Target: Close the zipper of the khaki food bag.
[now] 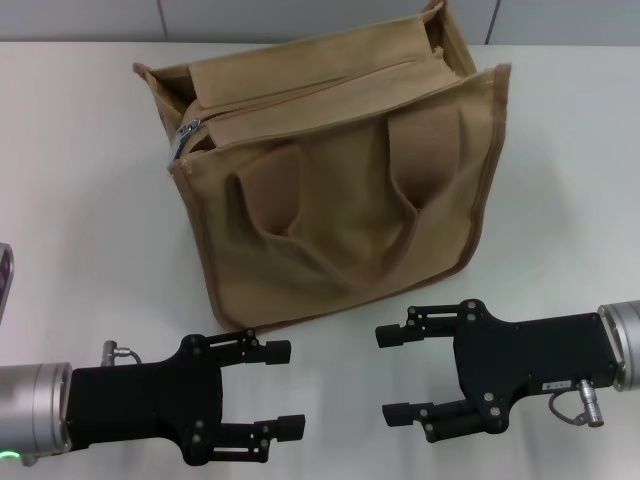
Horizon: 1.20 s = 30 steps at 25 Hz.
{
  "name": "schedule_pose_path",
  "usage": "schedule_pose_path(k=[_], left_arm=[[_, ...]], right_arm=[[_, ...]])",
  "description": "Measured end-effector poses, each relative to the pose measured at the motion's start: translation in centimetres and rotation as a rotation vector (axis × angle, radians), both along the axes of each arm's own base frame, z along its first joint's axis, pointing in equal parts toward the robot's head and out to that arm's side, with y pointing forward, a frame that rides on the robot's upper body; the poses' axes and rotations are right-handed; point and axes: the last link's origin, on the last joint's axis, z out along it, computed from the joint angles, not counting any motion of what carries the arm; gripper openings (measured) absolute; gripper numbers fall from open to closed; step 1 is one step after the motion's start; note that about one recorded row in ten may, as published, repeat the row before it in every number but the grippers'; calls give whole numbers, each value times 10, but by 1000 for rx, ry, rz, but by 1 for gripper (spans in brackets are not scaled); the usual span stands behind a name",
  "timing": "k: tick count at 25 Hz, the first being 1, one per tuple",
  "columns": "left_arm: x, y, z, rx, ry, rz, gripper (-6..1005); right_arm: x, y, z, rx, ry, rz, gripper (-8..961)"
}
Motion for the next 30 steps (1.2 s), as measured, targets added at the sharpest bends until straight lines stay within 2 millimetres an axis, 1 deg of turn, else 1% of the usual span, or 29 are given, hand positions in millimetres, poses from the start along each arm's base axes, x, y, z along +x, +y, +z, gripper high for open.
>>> schedule_pose_path(k=[15,18,20,22,24,27,28,29,30], left_arm=[[1,0,0,-1,-6,-1,781],[15,-1,9,38,-115,-59,776],[15,-1,9,38,-115,-59,773],[26,0,21,181,-243,-98,771],[26,0,27,266,-291,-96,768],[21,2,39,424,-357,-40,763],[14,1,49,551,-391,25,762],[14,1,49,551,-391,25,761],[9,0,54,618,-407,62,759]], right_arm=[[0,0,0,1,1,-2,742],[0,1,0,3,-1,-2,742],[0,1,0,3,-1,-2,742],[0,1,0,4,-1,-2,742],[0,1,0,5,-1,-2,742],[1,0,0,5,-1,-6,742],[2,0,0,7,-1,-8,742],[2,0,0,7,-1,-8,742],[2,0,0,7,-1,-9,742]])
